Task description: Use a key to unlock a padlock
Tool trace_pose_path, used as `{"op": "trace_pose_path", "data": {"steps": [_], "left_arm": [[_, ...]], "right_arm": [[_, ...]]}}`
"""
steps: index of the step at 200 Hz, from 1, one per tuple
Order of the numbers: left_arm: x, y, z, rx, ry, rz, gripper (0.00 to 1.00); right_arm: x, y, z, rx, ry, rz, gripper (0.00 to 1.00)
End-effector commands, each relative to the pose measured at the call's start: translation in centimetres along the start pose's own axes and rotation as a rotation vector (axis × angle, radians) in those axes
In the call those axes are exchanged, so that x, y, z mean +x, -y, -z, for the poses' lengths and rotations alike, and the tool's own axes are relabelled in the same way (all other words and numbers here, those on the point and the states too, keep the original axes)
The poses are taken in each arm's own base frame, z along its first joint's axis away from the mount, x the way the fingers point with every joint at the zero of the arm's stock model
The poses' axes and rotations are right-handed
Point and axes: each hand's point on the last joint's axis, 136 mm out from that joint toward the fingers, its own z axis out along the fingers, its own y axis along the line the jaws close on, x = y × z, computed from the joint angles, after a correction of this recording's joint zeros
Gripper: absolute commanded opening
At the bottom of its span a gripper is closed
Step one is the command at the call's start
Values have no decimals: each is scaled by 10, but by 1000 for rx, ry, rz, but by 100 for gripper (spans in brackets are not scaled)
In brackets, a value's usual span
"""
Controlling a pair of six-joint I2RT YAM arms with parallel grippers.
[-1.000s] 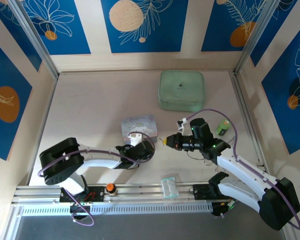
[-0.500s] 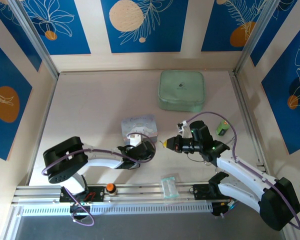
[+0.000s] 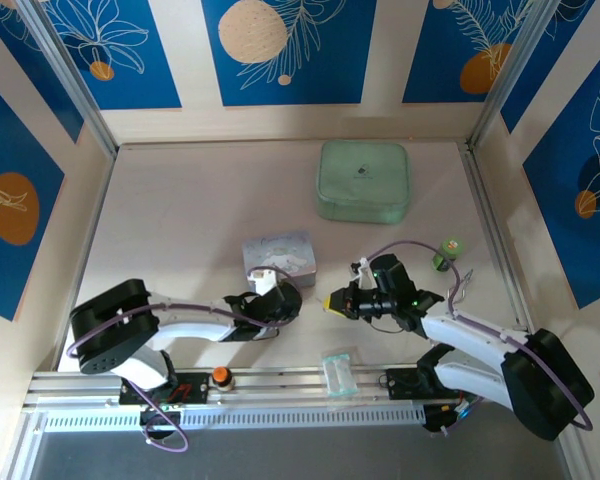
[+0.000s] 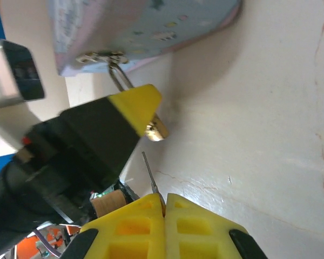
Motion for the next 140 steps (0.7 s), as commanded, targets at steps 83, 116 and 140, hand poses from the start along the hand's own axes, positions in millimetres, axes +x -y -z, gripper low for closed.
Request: {"op": "trace_pose_path", "data": {"steps": [83, 116, 140], "left_arm": [[0, 12, -6, 99, -35, 329, 10], [1, 6, -9, 72, -32, 404, 10], [4, 2, -12, 57, -38, 449, 10]], "right_arm": [[14, 7, -36, 6, -1, -75, 0], [15, 16, -41, 27, 38, -119, 0], [17, 23, -43, 40, 44, -138, 0]]}}
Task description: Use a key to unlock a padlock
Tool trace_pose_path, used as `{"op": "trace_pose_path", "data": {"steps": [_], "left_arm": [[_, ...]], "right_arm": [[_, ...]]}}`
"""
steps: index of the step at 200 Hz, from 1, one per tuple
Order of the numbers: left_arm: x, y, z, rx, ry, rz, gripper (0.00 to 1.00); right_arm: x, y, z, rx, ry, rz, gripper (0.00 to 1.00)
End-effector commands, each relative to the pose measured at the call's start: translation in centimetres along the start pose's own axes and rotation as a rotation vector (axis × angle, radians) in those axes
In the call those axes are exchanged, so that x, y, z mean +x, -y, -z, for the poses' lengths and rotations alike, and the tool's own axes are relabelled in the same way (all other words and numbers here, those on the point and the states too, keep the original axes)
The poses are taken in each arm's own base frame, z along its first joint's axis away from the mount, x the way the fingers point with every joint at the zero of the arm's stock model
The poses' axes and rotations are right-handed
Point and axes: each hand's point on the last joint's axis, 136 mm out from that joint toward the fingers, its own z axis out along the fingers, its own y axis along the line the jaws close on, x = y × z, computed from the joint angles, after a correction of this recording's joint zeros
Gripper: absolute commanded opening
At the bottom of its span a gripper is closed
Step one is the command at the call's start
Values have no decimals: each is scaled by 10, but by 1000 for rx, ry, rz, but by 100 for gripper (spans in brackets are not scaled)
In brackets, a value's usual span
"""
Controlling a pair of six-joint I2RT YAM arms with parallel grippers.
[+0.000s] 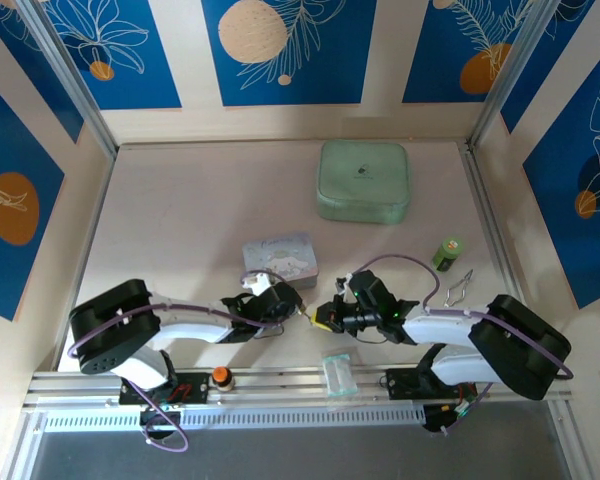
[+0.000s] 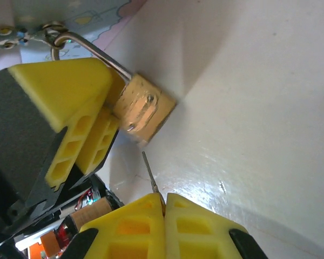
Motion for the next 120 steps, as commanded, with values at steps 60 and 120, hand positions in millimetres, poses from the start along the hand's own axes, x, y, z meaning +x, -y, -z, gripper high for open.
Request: {"op": "trace_pose_path", "data": {"steps": [60, 120], "left_arm": [[-10, -19, -10, -49, 70, 20, 18], [1, 5, -7, 7, 148, -101, 43]], "right_arm": [[-13, 22, 10, 75, 133, -37, 0], [-17, 26, 26, 82, 173, -32, 0]]}}
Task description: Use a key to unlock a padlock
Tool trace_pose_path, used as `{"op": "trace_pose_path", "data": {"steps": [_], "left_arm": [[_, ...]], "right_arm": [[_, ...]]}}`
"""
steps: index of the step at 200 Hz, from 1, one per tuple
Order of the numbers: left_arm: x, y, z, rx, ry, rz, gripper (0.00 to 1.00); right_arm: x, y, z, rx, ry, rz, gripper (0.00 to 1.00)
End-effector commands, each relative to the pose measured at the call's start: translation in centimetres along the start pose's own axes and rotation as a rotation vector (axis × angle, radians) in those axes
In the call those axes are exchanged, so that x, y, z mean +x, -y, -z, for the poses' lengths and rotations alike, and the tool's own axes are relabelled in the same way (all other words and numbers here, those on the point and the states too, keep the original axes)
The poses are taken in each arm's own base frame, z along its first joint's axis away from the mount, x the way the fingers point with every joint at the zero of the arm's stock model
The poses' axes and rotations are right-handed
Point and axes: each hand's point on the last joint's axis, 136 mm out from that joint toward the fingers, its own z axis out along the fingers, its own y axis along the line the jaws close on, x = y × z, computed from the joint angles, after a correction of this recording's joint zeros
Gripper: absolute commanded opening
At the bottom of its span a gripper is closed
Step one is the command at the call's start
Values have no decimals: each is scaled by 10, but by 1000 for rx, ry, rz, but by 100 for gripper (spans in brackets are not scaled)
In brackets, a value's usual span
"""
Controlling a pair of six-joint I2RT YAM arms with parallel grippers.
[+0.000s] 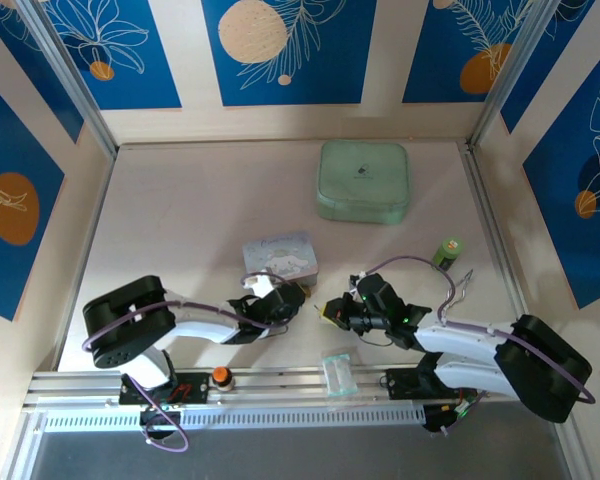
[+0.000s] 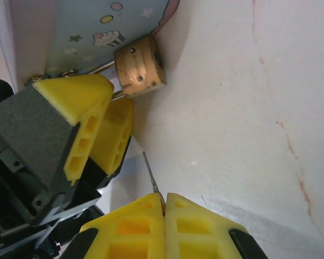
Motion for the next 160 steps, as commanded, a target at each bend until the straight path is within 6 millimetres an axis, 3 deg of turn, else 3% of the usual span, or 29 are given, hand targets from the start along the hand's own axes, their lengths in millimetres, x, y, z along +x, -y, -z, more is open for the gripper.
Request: {"op": "trace_pose_path", "data": {"steps": [1, 31, 44, 64, 85, 160], "left_arm": [[5, 4, 4, -10, 49, -72, 43], [2, 1, 11, 10, 109, -49, 45], [-1, 3, 14, 14, 138, -55, 52], [-3, 4, 11, 17, 164, -57, 61], [-2, 7, 2, 27, 173, -72, 62], [18, -1, -28, -98, 78, -131, 43]], "right_arm": [[0, 21, 3, 64, 9, -7, 0], [-2, 26, 5, 68, 8, -13, 0], [-3, 26, 6, 67, 5, -14, 0], [-4, 25, 6, 63, 5, -15, 0], [-4, 26, 7, 61, 4, -17, 0], [-8, 33, 15, 56, 23, -35, 0]]}}
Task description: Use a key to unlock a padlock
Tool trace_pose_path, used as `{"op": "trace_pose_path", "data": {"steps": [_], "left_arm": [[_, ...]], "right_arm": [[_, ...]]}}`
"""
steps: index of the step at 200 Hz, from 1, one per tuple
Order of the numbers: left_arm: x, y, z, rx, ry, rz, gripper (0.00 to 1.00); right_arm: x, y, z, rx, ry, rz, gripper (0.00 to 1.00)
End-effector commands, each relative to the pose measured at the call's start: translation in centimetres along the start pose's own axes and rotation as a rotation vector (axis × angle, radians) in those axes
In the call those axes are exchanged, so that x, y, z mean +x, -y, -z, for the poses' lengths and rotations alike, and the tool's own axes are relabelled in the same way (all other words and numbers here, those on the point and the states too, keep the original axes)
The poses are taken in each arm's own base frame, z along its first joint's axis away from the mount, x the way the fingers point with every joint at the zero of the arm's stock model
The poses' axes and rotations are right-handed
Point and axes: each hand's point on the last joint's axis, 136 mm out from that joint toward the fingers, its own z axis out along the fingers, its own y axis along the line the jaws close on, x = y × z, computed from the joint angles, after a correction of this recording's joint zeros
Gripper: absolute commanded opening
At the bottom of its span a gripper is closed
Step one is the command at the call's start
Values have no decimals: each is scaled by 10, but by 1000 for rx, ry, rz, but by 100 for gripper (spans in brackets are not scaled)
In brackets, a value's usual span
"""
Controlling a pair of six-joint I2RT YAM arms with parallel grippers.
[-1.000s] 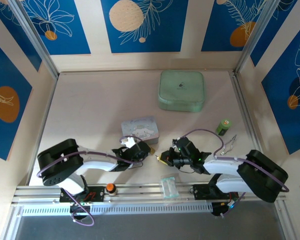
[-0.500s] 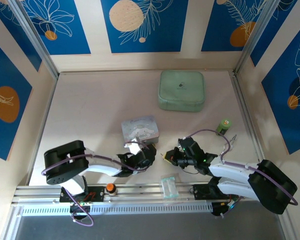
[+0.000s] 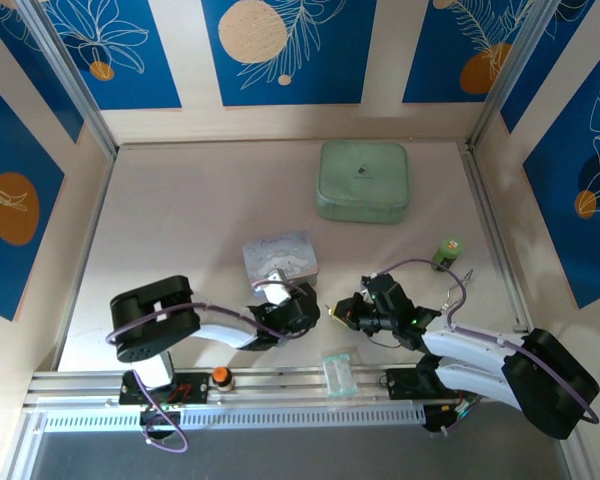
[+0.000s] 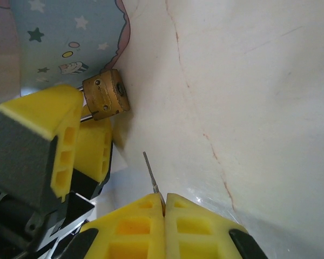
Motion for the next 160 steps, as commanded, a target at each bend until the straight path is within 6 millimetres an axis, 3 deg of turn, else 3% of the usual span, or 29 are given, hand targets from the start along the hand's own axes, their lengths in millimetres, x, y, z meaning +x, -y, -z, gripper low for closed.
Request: {"op": "trace_pose_path", "data": {"steps": [1, 40, 60, 114, 160], "left_arm": [[20, -18, -13, -103, -93, -55, 43], [33, -39, -27, -181, -162, -37, 34], [34, -40, -26, -204, -180, -70, 22], [31, -34, -12, -162, -224, -42, 0], [19, -9, 3, 46, -257, 64, 0]], "right_arm": [[5, 10, 2, 19, -18, 1, 0], [4, 9, 3, 10, -15, 2, 0], [4, 9, 2, 11, -15, 3, 0], [2, 7, -3, 6, -18, 7, 0], [-2, -20, -11, -153, -123, 33, 0]]}}
